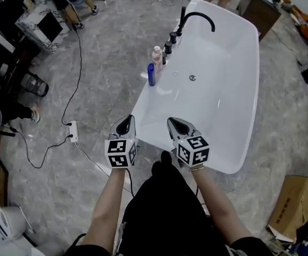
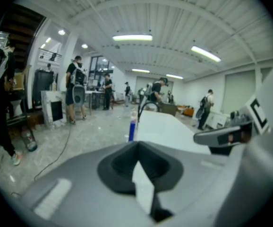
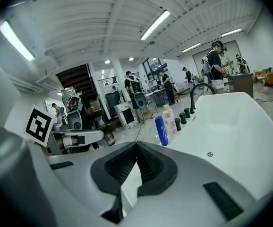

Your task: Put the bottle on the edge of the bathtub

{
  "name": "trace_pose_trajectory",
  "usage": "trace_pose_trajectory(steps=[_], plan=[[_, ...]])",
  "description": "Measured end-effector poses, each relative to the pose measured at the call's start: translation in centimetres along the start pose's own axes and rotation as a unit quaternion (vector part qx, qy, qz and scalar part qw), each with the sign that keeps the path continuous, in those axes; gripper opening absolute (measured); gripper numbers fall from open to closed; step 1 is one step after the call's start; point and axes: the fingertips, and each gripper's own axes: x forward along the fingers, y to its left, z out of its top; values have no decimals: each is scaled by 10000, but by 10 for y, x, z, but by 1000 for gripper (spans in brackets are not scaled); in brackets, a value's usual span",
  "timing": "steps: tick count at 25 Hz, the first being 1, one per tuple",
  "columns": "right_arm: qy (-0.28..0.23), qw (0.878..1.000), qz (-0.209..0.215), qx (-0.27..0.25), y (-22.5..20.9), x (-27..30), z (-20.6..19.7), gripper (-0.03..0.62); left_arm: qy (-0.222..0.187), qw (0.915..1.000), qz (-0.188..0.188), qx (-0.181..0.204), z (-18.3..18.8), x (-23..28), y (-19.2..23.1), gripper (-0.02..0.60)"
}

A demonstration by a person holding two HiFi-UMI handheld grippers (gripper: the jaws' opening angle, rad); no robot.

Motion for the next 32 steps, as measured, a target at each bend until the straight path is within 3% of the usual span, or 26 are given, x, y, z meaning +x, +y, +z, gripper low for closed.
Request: trace_pose_trajectory(steps=[9,16,32], plan=[[-107,9999,1,-75,12,-15,-2,3,-102,9999,-35,-17,-1,-29,-5,6],[-223,9995,-17,217,10,-26,-4,3,-186,9998,6,-46,-1,-45,-7,7],[-327,9994,-33,130,4,-37,3,3,-321,9995,48,-42,9,-54,-9,7]])
